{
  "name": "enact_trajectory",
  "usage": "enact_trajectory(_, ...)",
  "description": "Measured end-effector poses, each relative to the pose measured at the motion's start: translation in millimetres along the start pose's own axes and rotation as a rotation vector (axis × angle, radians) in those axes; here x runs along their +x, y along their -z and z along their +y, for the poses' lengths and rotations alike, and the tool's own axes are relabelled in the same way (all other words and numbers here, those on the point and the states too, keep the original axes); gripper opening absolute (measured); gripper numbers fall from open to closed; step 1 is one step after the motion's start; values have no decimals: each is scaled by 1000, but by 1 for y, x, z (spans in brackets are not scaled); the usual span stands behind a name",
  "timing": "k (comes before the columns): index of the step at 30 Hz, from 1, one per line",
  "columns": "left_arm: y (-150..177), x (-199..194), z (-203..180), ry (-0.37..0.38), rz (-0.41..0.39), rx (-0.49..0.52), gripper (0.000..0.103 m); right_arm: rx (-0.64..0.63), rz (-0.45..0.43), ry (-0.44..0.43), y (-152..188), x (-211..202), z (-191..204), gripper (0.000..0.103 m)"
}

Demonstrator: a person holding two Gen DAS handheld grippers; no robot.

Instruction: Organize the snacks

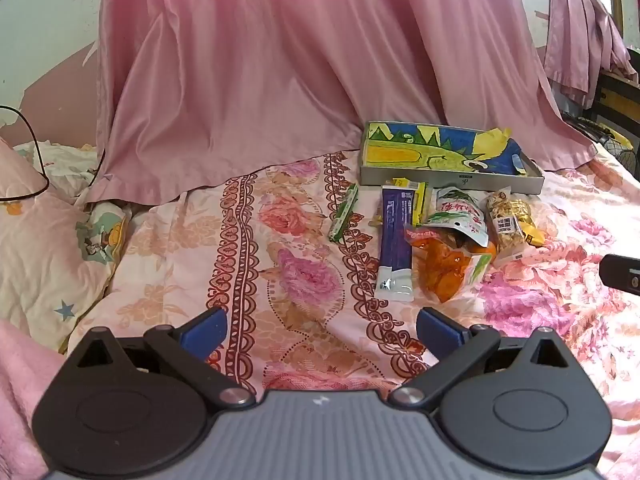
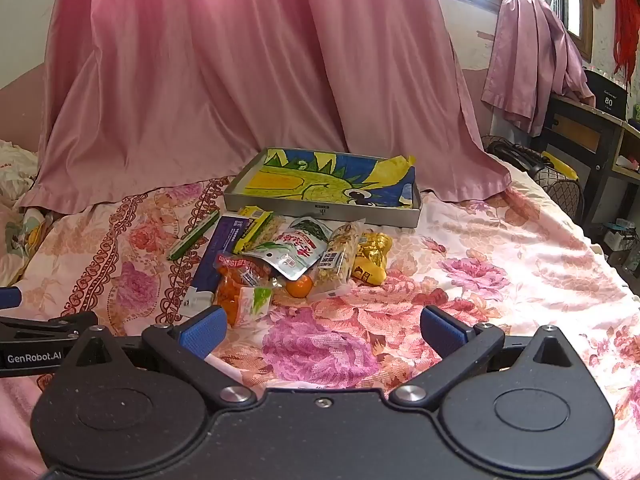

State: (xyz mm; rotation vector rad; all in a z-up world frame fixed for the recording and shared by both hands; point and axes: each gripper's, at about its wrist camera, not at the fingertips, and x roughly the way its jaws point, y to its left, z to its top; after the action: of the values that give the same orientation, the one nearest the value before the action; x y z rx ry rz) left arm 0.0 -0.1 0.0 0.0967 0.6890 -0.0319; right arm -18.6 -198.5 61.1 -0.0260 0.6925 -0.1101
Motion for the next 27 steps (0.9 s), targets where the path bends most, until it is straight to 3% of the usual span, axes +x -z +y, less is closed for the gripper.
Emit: enact_trajectory(27,0,-1,0,4,3,-1,103,-5,4,3,0,2,1,102)
